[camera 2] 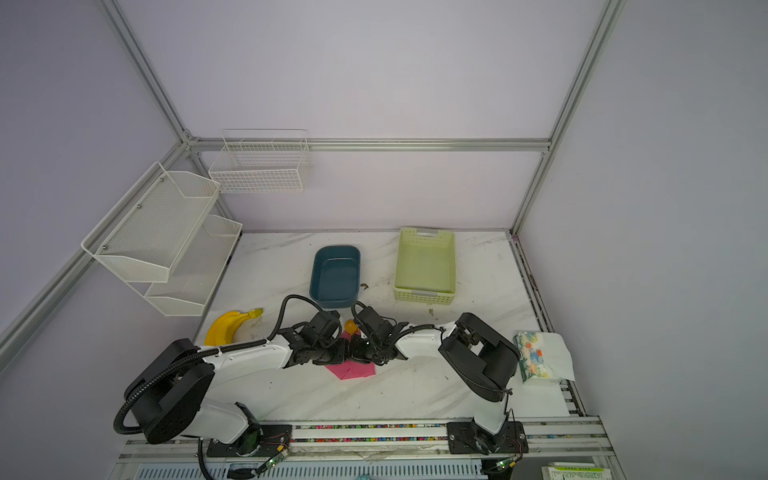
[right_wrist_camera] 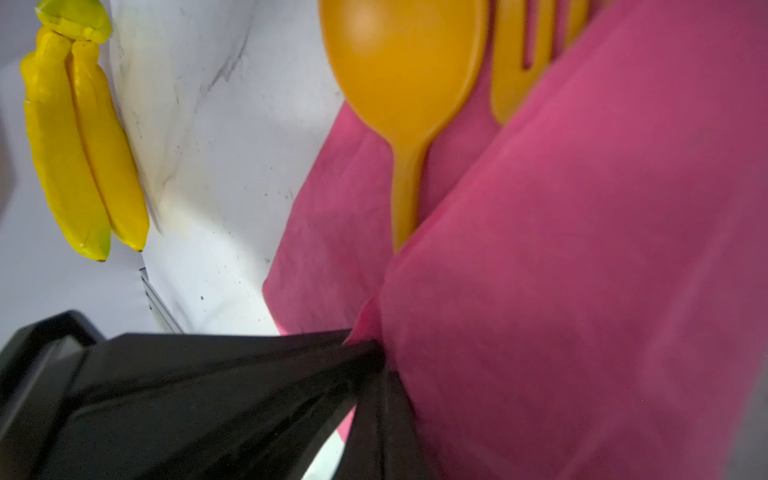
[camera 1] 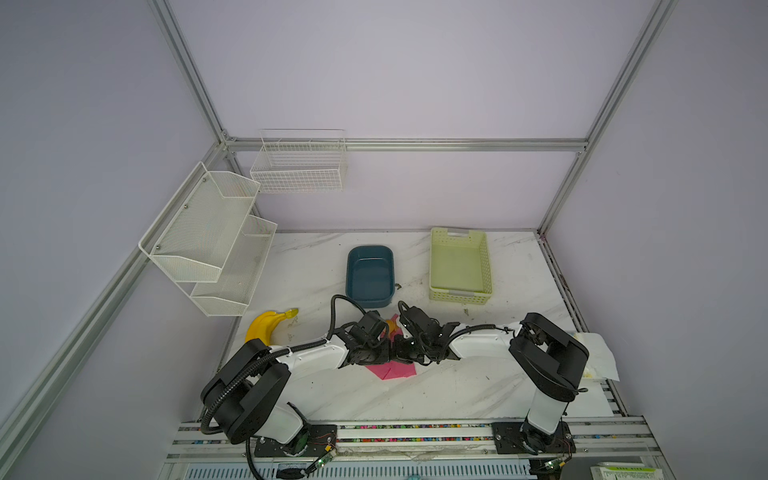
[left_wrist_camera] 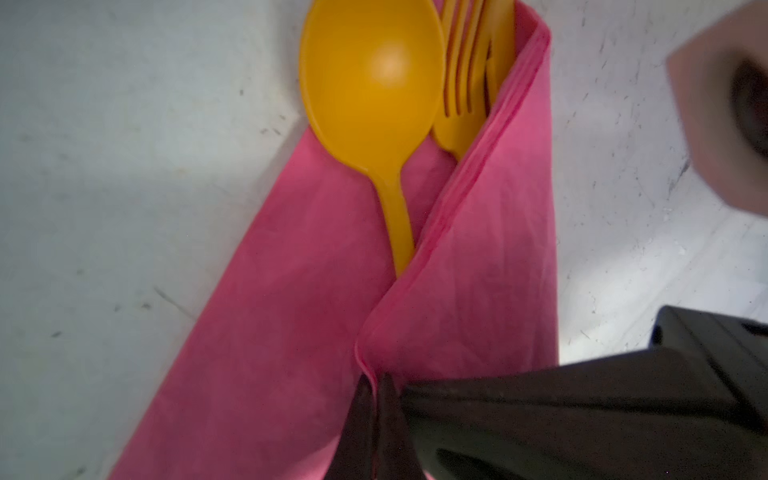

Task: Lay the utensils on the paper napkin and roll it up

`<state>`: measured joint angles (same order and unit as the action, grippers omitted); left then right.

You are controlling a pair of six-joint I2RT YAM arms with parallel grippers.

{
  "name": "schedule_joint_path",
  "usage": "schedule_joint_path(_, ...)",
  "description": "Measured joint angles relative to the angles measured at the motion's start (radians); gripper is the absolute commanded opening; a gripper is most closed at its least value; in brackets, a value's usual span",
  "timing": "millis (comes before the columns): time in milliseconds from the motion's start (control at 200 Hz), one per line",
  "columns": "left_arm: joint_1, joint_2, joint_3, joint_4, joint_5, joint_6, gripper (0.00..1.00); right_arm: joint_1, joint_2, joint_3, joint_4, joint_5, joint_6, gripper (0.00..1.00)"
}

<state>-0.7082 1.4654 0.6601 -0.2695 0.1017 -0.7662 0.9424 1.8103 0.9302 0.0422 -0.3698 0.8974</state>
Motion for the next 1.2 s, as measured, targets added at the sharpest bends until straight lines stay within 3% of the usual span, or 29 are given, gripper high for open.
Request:
schedule_joint_path(595, 0.005, -0.007, -0.011, 0.014, -0.012, 0.0, 0.0, -0.001, 0.033, 0.083, -0.118, 0.078, -0.071, 0.0)
schedule_joint_path(1200, 0.001, -0.008, -0.008, -0.003, -0.047, 0.003, 0.02, -0.005, 0.048, 0.1, -0.124, 0.036, -0.156, 0.04)
